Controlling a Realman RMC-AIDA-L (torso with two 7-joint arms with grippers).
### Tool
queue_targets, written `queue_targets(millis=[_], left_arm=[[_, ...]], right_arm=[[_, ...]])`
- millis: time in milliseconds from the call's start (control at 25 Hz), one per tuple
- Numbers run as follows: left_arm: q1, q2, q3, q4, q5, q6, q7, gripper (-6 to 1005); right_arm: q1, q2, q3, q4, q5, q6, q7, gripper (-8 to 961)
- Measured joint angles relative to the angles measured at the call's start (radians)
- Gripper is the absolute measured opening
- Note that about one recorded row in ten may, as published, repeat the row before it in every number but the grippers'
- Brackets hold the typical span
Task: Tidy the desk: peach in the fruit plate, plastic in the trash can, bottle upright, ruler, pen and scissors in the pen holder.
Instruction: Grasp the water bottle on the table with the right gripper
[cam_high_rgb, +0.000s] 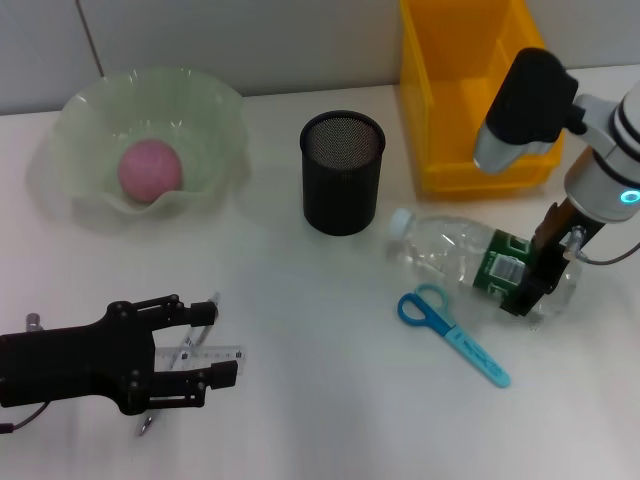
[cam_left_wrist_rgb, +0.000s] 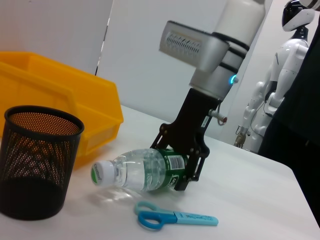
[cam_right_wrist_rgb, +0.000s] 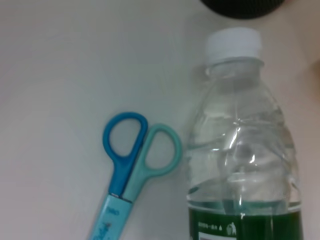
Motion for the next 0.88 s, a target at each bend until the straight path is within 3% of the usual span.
queue_targets(millis=[240,600,880], left_arm=[[0.0,0.0,0.0,0.0,0.0,0.0,0.0,831],[0.0,0.003,-0.001,0.012,0.0,0.0,-0.008,831],[0.0,0.0,-0.021,0.012,0.0,-0.004,-0.002,831]], right_arm=[[-0.094,-0.001,-0.006,-0.143,0.118,-0.033,-0.036,771],[-0.177,-0.002,0.002,-0.208,0.201,-0.031,-0.079,771],[-0.299,-0.001,0.033,-0.326,0.37,-0.019,-0.19,771]])
